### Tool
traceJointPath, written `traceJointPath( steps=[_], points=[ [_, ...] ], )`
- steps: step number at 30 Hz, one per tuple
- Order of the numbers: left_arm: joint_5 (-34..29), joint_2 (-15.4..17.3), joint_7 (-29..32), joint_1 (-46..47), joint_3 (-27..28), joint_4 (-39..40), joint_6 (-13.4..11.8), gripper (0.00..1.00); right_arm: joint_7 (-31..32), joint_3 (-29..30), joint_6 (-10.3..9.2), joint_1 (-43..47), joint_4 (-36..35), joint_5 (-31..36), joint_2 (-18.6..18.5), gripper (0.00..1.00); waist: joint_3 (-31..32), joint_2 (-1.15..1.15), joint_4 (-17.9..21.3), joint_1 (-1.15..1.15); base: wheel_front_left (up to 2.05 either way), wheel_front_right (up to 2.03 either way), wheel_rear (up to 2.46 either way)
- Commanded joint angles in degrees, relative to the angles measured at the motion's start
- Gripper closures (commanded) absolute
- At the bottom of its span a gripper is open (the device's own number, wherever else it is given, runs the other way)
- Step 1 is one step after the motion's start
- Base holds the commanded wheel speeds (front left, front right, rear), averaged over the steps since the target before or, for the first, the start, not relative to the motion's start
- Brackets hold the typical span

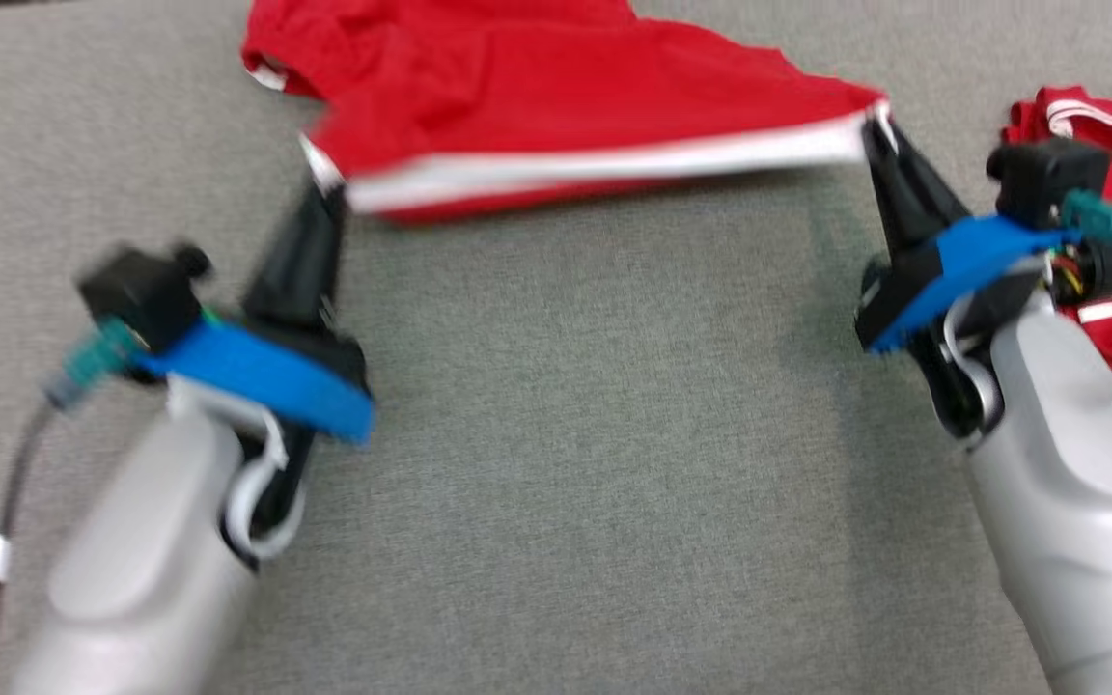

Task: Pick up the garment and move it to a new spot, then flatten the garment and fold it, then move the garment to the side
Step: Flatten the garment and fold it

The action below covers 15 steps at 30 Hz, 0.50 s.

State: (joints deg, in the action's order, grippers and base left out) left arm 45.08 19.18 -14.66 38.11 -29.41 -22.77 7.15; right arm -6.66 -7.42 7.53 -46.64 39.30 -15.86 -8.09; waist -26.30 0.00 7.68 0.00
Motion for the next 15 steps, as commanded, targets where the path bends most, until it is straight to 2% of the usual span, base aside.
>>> traceJointPath(
  steps=[1,4,8,12,15],
  points=[
    [-0.89,0.69,-0.41,-2.45,-1.78,0.76,0.42,1.0,0.88,-0.82,-0.08,2.39,-0.44,-1.17,-1.42,1.0,1.26,0.0,-0.03,0.0,0.0,0.0,0.0],
    [-1.32,1.8,-0.54,-8.58,-5.2,1.69,0.45,1.0,4.88,-2.39,-0.08,7.89,-2.19,-3.48,-4.18,1.0,4.48,0.0,-1.1,0.0,0.0,0.0,0.0],
    [-2.07,4.01,-0.55,-15.14,-7.39,2.48,0.28,1.0,12.83,-3.58,-0.09,16.25,-8.0,-6.11,-7.98,1.0,9.35,0.0,-2.28,0.0,0.0,0.0,0.0],
    [-1.08,6.59,1.88,-21.1,-8.97,4.39,-0.23,1.0,22.98,-2.99,-0.11,25.45,-17.16,-7.47,-11.24,1.0,13.33,0.0,-2.8,0.0,0.0,0.0,0.0],
    [1.52,8.74,6.84,-26.32,-10.98,8.76,-0.16,1.0,31.41,-0.65,-0.11,33.55,-25.73,-8.09,-12.64,1.0,15.5,0.0,-3.22,0.0,0.0,0.0,0.0]
  ],
)
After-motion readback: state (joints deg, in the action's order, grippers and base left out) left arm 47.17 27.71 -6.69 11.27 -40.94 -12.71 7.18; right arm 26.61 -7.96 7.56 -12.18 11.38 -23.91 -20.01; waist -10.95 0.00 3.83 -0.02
